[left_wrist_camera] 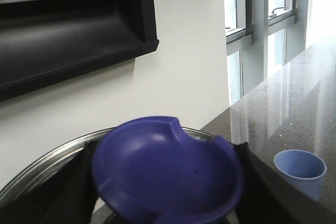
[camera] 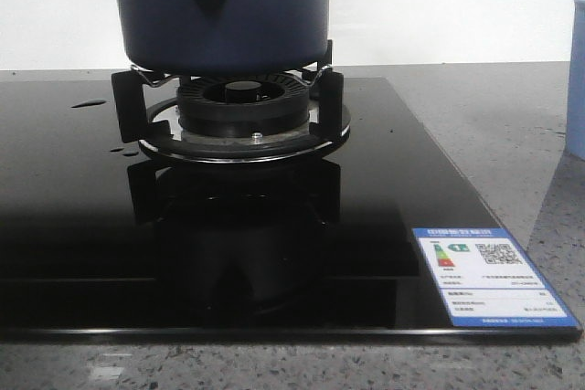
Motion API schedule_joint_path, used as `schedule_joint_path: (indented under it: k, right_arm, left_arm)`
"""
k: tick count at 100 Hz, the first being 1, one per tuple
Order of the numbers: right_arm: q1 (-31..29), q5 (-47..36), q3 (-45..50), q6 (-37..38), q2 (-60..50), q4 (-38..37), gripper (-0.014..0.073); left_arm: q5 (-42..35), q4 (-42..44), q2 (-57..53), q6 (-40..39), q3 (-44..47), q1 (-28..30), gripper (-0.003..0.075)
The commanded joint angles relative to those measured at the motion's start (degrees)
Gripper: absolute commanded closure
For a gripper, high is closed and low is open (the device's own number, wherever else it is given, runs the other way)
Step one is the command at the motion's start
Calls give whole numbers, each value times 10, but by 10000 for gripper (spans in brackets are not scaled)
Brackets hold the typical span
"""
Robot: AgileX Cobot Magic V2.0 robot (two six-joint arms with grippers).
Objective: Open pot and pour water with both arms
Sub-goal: 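Close the right gripper around the light-blue plastic cup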
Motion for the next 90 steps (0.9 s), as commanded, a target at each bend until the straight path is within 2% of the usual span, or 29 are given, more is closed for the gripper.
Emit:
schedule_joint_path:
  k: [1,19,28,47,70,90]
  right_arm:
    - [-3,-99,12,7,2,24,4]
    - [-3,-157,51,7,12,78,2]
    - [-3,-158,55,7,33,78,0]
    - [-3,-231,55,7,91,78,0]
    - [-1,-277,55,11,164,78,1]
    - [31,-338,54,28,206,78,1]
  left_arm:
    - [-10,-48,-12,-7,-23,2,438]
    - [-10,-48,-12,-7,-23,2,438]
    - [-10,-49,-12,-7,-23,2,438]
    - [-10,-50,-11,-7,-23,2,438]
    - [-10,-50,-11,-7,-23,2,438]
    - [-10,-50,-11,-7,-23,2,438]
